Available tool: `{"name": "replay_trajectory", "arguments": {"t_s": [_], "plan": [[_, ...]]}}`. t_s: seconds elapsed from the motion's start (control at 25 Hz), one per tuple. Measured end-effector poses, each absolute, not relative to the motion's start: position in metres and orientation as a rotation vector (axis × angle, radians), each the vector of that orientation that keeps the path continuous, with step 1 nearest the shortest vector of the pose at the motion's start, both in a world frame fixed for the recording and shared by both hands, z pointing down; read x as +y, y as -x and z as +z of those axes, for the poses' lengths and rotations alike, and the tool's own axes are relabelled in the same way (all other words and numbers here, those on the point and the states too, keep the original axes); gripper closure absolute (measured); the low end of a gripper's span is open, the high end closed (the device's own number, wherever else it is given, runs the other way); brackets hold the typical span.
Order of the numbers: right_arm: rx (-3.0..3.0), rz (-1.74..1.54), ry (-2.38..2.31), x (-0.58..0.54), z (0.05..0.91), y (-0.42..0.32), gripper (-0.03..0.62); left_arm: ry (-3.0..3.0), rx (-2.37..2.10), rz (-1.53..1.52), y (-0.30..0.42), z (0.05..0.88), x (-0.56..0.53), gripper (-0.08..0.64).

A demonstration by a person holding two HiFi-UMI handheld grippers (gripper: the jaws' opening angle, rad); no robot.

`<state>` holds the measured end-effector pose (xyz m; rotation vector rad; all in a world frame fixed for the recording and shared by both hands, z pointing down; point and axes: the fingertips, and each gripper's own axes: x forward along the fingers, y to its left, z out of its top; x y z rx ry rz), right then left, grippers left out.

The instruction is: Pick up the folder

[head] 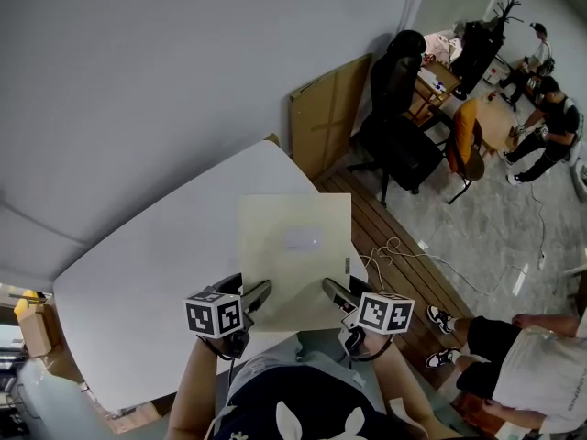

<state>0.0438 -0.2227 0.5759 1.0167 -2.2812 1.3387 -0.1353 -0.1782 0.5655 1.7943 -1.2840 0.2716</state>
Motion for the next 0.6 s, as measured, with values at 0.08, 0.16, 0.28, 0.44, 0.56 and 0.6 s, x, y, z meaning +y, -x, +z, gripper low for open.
{"name": "replay_trajectory", "arguments": {"t_s": [0.08, 0.16, 0.28, 0.44, 0.56, 0.6], "plan": [[-2.295, 1.326, -1.024, -0.222, 0.569, -0.044, 0.291, -1.802, -1.297, 0.261, 0.135, 0.560, -0.177, 0.261], [-2.306, 1.306, -1.033, -0.220, 0.563, -0.045, 0.291, -1.808, -1.307, 0.249, 0.135, 0.554, -0.176, 0.261], [-2.333, 1.272, -1.038, -0.217, 0.551, -0.044, 0.291, -1.822, -1.323, 0.230, 0.134, 0.543, -0.172, 0.261], [-2.377, 1.235, -1.048, -0.207, 0.532, -0.044, 0.291, -1.851, -1.353, 0.200, 0.134, 0.525, -0.162, 0.259], [-2.403, 1.208, -1.064, -0.200, 0.520, -0.043, 0.291, -1.872, -1.379, 0.184, 0.136, 0.512, -0.155, 0.259], [-2.412, 1.202, -1.067, -0.199, 0.516, -0.043, 0.291, -1.877, -1.387, 0.179, 0.136, 0.508, -0.154, 0.259]]}}
